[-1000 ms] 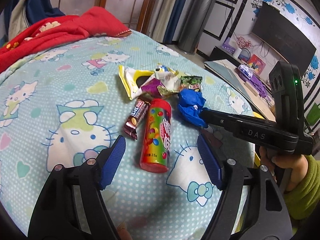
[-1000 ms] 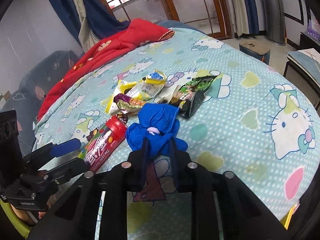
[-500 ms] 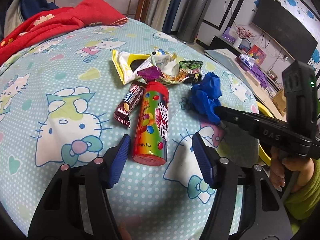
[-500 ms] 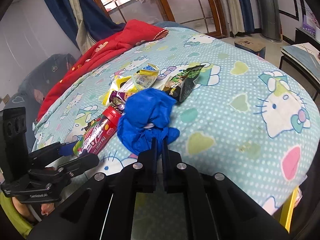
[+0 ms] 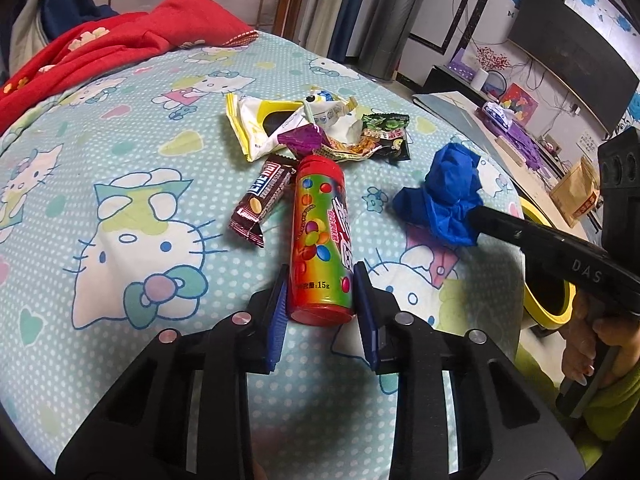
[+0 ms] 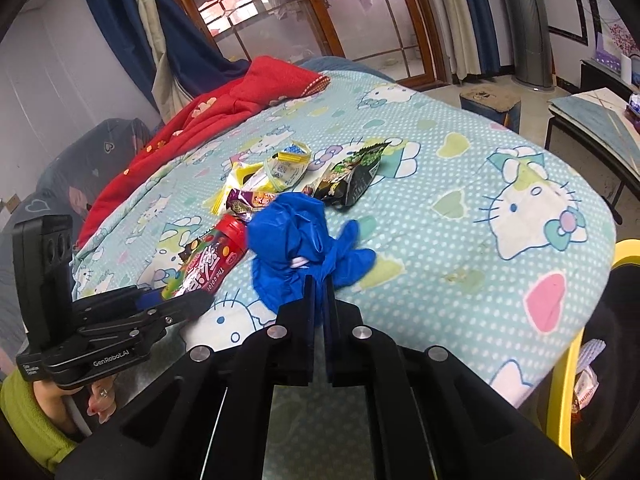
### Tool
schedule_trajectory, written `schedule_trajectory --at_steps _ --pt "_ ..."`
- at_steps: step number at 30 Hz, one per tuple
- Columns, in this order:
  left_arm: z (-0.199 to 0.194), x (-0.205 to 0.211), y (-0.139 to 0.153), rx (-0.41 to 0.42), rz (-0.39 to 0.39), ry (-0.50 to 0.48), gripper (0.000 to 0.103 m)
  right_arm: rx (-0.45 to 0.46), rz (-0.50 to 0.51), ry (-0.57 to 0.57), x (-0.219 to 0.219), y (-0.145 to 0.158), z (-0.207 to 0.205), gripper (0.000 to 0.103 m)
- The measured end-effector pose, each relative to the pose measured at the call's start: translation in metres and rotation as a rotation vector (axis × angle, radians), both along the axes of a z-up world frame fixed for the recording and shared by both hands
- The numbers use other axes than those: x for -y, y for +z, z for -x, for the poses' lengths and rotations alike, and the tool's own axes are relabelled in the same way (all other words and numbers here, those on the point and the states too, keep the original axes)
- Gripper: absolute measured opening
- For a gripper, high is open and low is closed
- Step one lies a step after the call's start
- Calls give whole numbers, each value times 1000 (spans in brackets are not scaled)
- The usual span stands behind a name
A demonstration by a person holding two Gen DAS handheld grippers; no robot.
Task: Collect trash
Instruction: 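Carry the blue cloth and candy tube over the bin with both tools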
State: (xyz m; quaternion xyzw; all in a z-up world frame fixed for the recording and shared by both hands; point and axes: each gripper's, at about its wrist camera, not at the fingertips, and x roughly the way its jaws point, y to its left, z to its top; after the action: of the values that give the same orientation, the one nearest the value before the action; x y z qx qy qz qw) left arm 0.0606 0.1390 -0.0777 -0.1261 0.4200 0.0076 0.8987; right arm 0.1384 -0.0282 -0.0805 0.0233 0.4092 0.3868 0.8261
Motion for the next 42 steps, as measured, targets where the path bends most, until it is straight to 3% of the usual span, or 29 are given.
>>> schedule_trajectory --at_steps 20,42 --pt "19 38 44 185 -16 -95 23 45 -25 -96 45 27 -12 3" --pt "12 91 62 251 2 -208 23 69 -12 -191 110 35 -11 3"
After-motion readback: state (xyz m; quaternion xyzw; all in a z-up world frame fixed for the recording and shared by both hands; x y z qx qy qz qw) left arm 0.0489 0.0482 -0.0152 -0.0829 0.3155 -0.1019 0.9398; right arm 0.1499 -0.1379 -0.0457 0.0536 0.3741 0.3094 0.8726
